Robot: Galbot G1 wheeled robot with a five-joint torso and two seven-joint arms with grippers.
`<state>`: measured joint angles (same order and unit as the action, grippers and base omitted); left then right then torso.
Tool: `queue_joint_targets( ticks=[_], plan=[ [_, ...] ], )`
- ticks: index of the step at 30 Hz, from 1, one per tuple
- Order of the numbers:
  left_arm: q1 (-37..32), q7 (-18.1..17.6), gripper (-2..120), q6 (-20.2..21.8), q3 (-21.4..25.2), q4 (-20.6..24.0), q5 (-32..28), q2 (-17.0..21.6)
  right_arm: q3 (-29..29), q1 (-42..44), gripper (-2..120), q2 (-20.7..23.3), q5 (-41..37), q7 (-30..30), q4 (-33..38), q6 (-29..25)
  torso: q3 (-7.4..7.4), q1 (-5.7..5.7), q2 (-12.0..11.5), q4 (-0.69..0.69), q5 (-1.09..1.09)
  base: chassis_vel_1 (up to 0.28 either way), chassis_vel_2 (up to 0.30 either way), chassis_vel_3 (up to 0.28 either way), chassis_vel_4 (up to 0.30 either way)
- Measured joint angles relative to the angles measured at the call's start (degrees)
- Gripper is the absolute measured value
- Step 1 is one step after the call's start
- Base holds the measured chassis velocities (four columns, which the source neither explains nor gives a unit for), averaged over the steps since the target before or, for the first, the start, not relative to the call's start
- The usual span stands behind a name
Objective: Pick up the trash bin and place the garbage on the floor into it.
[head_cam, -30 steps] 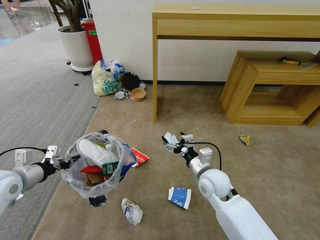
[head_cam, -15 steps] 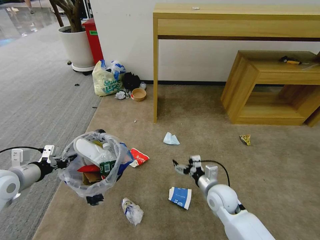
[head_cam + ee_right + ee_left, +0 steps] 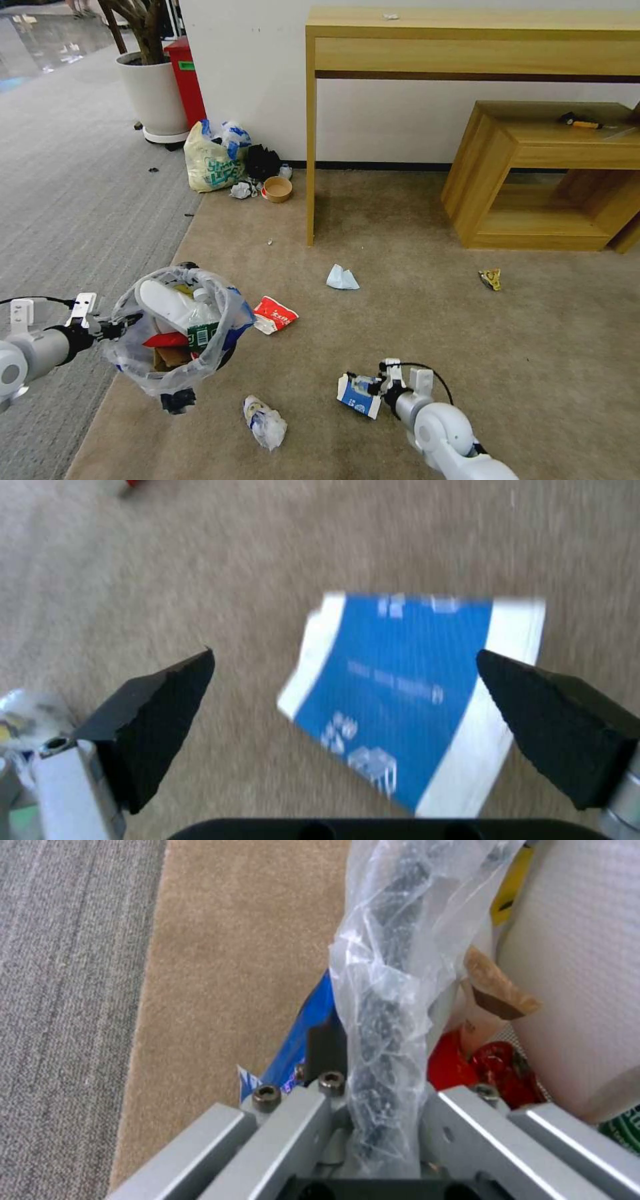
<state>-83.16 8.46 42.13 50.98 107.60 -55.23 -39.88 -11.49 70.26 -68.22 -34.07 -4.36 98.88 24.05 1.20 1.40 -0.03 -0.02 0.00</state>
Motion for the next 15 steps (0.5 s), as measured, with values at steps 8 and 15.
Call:
queue_joint_targets(
  ticks=[8,15],
  plan=[
    [-0.4,0.63,0,0.0,0.2,-1.07,-0.49,0.69,-0.05,1.54,100,-0.24,-5.48,-0.88,-2.64,2.41,0.0,0.0,0.0,0.0,-0.01,0.0,0.0,0.0,0.0],
    [-0.42,1.04,0,0.0,0.2,-2.15,-0.5,0.99,0.53,2.0,100,-0.88,-7.36,-1.8,-4.29,3.13,0.0,0.0,0.0,0.0,-0.01,0.0,0.0,0.0,0.0]
  ],
)
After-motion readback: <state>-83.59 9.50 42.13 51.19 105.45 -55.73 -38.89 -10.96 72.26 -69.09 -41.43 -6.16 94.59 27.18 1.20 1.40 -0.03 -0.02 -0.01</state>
